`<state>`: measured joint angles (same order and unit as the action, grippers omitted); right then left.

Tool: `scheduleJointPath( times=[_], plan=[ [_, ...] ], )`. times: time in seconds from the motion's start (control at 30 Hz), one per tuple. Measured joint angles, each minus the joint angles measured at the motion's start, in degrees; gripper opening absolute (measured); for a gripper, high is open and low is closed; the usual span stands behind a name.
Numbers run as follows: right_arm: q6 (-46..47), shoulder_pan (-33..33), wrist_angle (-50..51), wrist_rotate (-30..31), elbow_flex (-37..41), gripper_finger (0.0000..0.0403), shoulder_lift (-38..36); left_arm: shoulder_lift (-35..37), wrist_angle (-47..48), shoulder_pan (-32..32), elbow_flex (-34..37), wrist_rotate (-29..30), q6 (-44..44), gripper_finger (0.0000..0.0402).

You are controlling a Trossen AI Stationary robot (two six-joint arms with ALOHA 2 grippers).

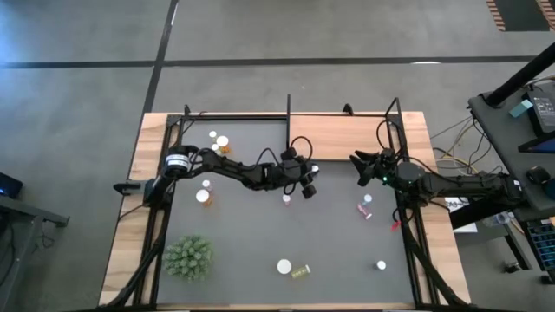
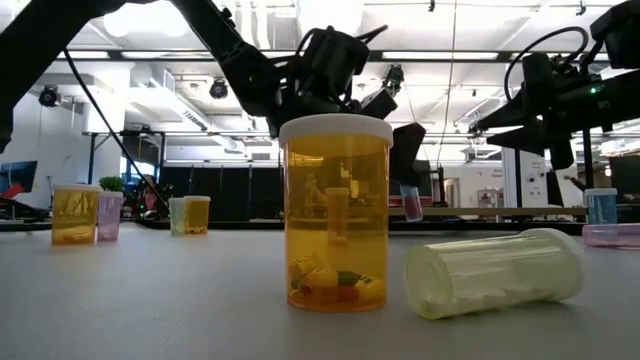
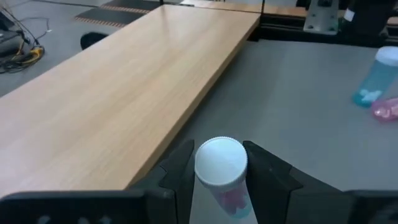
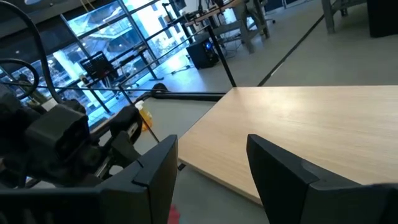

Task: Pick and place medicine bottles onto shelf by color
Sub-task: Put the top left blue pill bottle on the shelf

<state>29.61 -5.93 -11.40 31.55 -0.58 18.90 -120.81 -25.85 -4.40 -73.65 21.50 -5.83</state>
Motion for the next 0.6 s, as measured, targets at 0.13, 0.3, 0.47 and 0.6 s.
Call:
scheduleJointPath(
  times=[0.13,0.3,0.47,0.6],
  plan=[
    [0.0,0.0,0.0,0.0,0.0,0.0183,0.0,0.0,1.8,0.0,0.0,-0.1,0.2,0.0103],
    [0.0,0.0,0.0,0.0,0.0,0.0183,0.0,0.0,4.6,0.4,0.7,-0.1,0.0,0.0103],
    [0.0,0.0,0.0,0.0,0.0,0.0183,0.0,0.0,4.2,0.4,1.2,-0.1,-2.6,0.0103],
    [0.0,0.0,0.0,0.0,0.0,0.0183,0.0,0.1,3.8,0.4,2.1,0.0,-2.8,0.0103]
  ],
)
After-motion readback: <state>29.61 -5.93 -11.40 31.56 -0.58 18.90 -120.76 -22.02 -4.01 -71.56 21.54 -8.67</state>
